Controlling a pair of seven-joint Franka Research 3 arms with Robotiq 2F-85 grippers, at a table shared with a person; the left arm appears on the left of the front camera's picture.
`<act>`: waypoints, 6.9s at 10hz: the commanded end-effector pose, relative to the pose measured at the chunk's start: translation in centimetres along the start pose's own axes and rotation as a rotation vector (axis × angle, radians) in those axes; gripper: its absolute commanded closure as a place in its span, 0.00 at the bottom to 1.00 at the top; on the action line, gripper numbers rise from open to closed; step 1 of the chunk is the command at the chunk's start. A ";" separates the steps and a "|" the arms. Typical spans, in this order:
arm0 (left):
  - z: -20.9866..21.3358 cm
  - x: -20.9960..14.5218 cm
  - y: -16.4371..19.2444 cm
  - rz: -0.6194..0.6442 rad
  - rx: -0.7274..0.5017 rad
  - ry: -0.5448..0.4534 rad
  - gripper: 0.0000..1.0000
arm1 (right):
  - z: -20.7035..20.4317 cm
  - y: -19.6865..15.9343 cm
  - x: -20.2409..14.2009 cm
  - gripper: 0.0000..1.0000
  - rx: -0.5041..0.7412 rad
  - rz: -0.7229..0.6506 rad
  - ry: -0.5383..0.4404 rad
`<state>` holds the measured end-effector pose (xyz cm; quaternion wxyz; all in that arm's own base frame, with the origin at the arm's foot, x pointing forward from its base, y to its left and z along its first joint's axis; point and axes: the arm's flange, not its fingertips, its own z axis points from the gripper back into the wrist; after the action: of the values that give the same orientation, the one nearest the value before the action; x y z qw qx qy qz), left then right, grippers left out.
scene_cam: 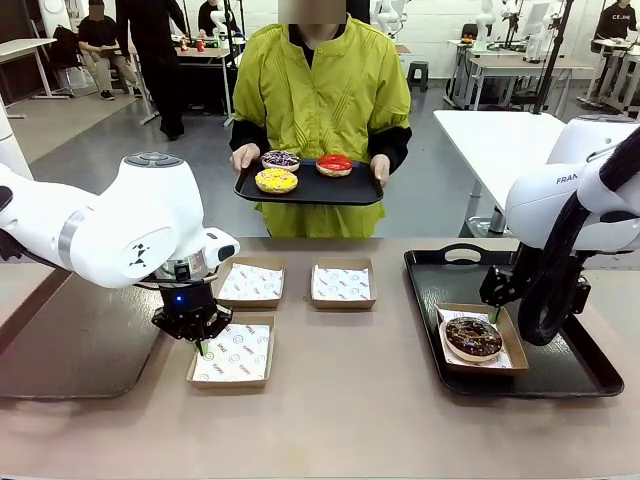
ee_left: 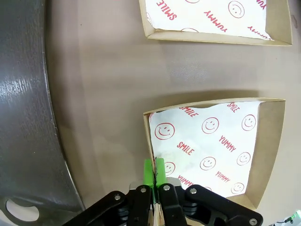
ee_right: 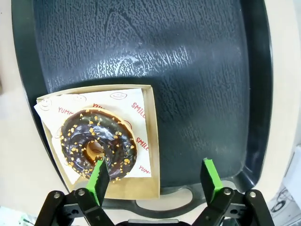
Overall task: Individually package the donuts and arrange them on the tray.
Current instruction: Place the picked Paper togo box on the Handle tray while simultaneously picking up another Paper togo box from the table with the other hand.
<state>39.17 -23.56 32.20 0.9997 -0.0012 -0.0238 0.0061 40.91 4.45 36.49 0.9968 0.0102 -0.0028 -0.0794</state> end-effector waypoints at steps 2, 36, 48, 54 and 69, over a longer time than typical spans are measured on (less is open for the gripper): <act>0.7 -0.2 0.1 -0.001 -0.007 0.042 1.00 | 1.3 -0.6 -0.7 0.00 0.058 0.001 0.004; 14.5 17.2 -0.2 -0.070 0.026 -0.083 1.00 | 3.9 -29.5 -9.9 0.00 1.340 0.001 -0.228; 16.9 16.2 3.0 -0.097 -0.032 -0.075 0.99 | 7.5 -26.2 -5.7 0.00 1.189 -0.048 -0.198; 19.1 8.0 12.5 -0.062 -0.076 0.000 0.99 | 16.4 -5.5 3.9 0.00 0.821 0.004 -0.118; 17.8 2.5 17.4 0.006 -0.040 0.013 0.99 | 11.3 8.0 6.1 0.00 0.573 0.122 -0.117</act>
<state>40.65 -6.13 50.04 0.9996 -0.0213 -0.0173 0.0085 48.10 11.21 47.95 0.9543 0.2868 -0.0830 -0.0155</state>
